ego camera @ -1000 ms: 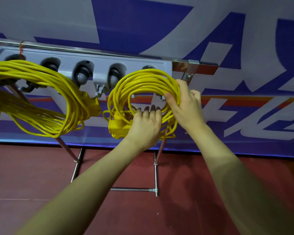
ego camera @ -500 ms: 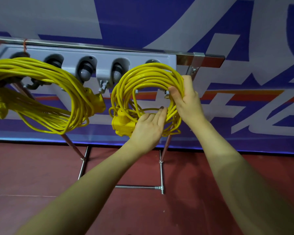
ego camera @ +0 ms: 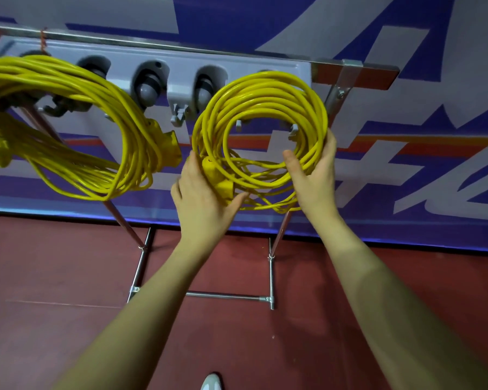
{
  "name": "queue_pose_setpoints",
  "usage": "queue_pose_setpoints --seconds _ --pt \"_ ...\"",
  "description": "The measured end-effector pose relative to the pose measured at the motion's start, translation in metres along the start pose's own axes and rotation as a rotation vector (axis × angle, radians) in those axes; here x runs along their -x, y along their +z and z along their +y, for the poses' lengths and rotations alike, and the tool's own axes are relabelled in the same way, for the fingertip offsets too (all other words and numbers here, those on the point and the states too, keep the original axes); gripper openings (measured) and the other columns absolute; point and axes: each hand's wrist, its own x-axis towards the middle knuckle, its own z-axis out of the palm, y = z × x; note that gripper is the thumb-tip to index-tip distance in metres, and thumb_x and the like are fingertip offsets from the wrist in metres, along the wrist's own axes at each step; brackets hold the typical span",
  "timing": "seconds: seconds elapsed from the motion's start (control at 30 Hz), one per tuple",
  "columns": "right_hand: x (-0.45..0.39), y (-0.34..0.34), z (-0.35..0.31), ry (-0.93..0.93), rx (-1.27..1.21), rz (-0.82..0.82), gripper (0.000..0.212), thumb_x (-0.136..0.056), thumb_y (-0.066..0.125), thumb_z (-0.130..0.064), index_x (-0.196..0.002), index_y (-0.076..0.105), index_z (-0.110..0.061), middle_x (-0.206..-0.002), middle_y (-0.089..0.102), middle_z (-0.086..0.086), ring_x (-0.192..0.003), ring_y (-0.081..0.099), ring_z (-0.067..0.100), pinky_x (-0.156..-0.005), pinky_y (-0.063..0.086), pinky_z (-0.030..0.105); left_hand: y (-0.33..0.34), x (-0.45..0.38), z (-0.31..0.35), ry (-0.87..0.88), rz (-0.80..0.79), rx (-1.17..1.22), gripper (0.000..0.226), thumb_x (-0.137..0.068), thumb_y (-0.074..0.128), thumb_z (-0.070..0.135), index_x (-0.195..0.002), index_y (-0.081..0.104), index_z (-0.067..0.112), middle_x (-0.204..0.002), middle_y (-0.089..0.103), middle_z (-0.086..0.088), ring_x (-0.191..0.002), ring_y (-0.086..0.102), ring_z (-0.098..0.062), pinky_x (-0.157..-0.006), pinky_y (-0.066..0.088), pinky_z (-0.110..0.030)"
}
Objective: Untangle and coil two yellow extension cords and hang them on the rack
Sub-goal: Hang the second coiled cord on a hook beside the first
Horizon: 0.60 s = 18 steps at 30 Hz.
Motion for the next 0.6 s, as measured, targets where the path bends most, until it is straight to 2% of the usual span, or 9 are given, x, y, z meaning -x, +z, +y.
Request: queue_pose_setpoints --seconds 0.07,0.1,0.2,0.27,0.33,0.43,0.5,0.6 --pt "0.003 0.003 -0.001 0.017 -0.003 0.030 0.078 -0.078 0.059 -0.051 -0.140 0.030 -0.015 -0.135 0.049 0.002 -0.122 0.050 0.012 -0.101 0.039 0.016 0.000 -0.005 0.001 -0.027 -0.030 0.073 0.109 -0.065 0.082 0.044 -0.144 0.023 -0.002 -0.140 0.041 -0.019 -0.129 0.037 -0.033 -0.094 0.043 -0.049" --pt "0.004 0.004 -0.001 0.023 -0.002 0.044 0.079 -0.079 0.059 -0.052 -0.141 0.030 -0.014 -0.136 0.048 0.003 -0.124 0.049 0.013 -0.103 0.039 0.021 0.000 -0.008 0.001 -0.018 -0.036 0.105 0.107 -0.065 0.082 0.039 -0.144 0.023 -0.002 -0.139 0.040 -0.019 -0.129 0.037 -0.033 -0.092 0.046 -0.049" --pt "0.012 0.004 0.002 0.018 0.065 0.077 0.083 -0.082 0.055 -0.058 -0.145 0.027 -0.012 -0.144 0.039 0.006 -0.133 0.040 0.018 -0.109 0.034 0.044 -0.004 -0.010 -0.004 0.012 -0.072 0.116 0.100 -0.068 0.077 0.034 -0.145 0.023 -0.001 -0.139 0.040 -0.019 -0.127 0.039 -0.035 -0.092 0.046 -0.049" --pt "0.026 0.002 0.006 -0.004 0.154 0.128 0.086 -0.083 0.050 -0.065 -0.145 0.027 -0.010 -0.146 0.033 0.009 -0.136 0.034 0.022 -0.109 0.031 0.052 -0.010 -0.009 -0.012 0.045 -0.113 0.082 0.098 -0.069 0.073 0.038 -0.146 0.024 0.004 -0.137 0.043 -0.017 -0.121 0.043 -0.036 -0.091 0.045 -0.046" --pt "0.048 -0.001 0.007 -0.067 0.242 0.238 0.080 -0.085 0.048 -0.063 -0.140 0.034 -0.007 -0.140 0.035 0.014 -0.131 0.037 0.028 -0.107 0.031 0.052 -0.016 -0.010 -0.021 0.093 -0.124 0.034 0.094 -0.070 0.064 0.043 -0.146 0.024 0.006 -0.133 0.046 -0.018 -0.113 0.047 -0.037 -0.088 0.046 -0.046" --pt "0.082 0.000 0.007 -0.194 0.372 0.341 0.045 -0.087 0.055 -0.044 -0.118 0.045 -0.013 -0.119 0.045 0.013 -0.107 0.046 0.027 -0.094 0.033 0.038 -0.023 -0.013 -0.031 0.142 -0.131 -0.040 0.093 -0.070 0.065 0.039 -0.146 0.024 0.004 -0.127 0.047 -0.023 -0.107 0.051 -0.043 -0.082 0.048 -0.048" --pt "0.096 0.009 0.009 -0.278 0.463 0.225 0.030 -0.087 0.054 -0.031 -0.112 0.048 -0.016 -0.116 0.045 0.006 -0.104 0.045 0.024 -0.087 0.028 0.029 -0.027 -0.016 -0.035 0.178 -0.147 -0.075 0.096 -0.071 0.066 0.038 -0.147 0.021 0.001 -0.123 0.049 -0.023 -0.104 0.051 -0.043 -0.081 0.047 -0.048" --pt "0.092 0.026 0.015 -0.416 0.639 -0.110 0.037 -0.087 0.052 -0.023 -0.122 0.052 -0.011 -0.120 0.053 0.006 -0.113 0.047 0.024 -0.095 0.032 0.033 -0.030 -0.018 -0.040 0.234 -0.163 -0.090 0.095 -0.073 0.061 0.042 -0.147 0.019 -0.001 -0.121 0.050 -0.020 -0.104 0.051 -0.042 -0.086 0.043 -0.047"
